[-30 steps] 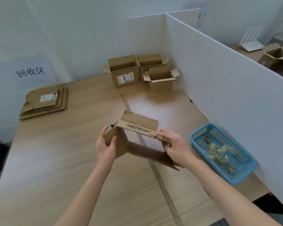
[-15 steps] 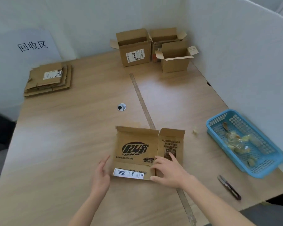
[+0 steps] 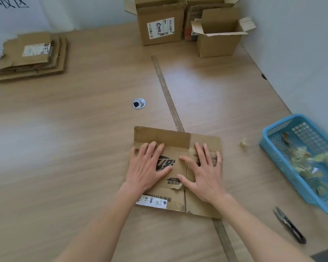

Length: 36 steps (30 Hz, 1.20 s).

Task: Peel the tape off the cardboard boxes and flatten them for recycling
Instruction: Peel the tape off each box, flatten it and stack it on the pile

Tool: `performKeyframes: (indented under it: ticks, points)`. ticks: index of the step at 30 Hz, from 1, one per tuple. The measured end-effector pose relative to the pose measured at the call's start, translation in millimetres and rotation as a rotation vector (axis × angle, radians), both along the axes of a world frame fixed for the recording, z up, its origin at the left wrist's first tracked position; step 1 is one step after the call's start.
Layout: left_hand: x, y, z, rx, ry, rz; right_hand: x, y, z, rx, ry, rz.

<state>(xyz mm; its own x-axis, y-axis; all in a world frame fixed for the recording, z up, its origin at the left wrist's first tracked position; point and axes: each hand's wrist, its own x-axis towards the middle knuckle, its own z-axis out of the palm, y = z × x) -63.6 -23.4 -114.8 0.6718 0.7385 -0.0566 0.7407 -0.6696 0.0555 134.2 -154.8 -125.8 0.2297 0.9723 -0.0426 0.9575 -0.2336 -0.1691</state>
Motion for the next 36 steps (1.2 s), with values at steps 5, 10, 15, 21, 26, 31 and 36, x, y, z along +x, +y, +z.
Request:
performKeyframes:
  ticks: [5,10,15,21,26,31,36]
  points:
    - [6.2,3.5,-10.2,-0.009,-0.007,0.007,7.0,4.2,-10.3,0.078,-0.049,0.037]
    - [10.9,4.4,-11.3,-0.03,0.027,0.033,12.9,10.8,-6.6,0.042,-0.046,0.07]
    - [12.1,5.5,-18.4,0.002,0.008,0.039,17.3,13.7,-9.1,0.047,-0.047,0.09]
    - [12.1,2.6,-10.4,-0.058,0.037,0.086,17.2,14.8,0.0,-0.032,0.003,0.087]
    - [-18.8,-21.3,2.2,-0.171,0.033,0.268,20.1,-10.8,13.2,-0.089,0.192,-0.137]
    - [-27.8,-32.3,28.2,-0.277,0.001,0.462,12.0,-40.4,31.9,-0.207,0.304,-0.461]
    - [-18.6,-35.2,40.8,-0.397,-0.107,0.607,8.6,-31.8,44.6,-0.109,0.485,-0.492]
